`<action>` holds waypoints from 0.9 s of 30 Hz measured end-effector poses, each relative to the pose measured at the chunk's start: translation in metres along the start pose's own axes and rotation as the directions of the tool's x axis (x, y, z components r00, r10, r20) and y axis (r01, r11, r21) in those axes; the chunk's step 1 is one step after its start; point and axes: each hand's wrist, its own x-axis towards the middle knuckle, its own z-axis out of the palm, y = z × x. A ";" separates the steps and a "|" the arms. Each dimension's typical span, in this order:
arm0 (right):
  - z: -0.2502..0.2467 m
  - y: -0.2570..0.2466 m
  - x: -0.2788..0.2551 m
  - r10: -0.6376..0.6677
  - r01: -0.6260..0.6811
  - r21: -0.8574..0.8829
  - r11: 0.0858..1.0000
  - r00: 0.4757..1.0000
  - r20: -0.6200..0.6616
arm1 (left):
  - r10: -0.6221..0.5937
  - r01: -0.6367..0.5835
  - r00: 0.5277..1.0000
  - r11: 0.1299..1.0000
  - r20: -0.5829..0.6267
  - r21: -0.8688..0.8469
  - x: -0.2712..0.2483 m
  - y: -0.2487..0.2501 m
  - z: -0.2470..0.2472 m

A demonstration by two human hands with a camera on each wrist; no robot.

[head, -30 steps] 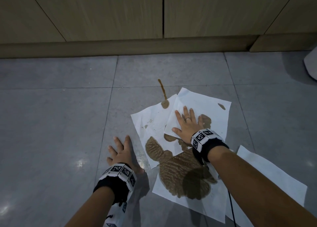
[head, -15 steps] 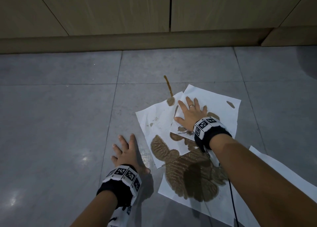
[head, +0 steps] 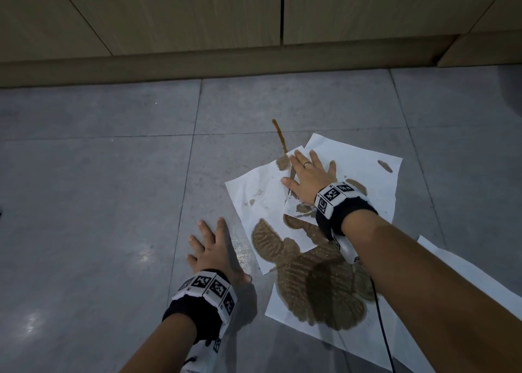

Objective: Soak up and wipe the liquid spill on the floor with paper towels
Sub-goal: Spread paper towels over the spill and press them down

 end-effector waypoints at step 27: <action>0.029 -0.013 -0.062 -0.140 0.141 -0.087 0.986 0.990 0.025 | -0.011 0.010 1.000 1.000 -0.017 -0.027 -0.003 0.002 -0.002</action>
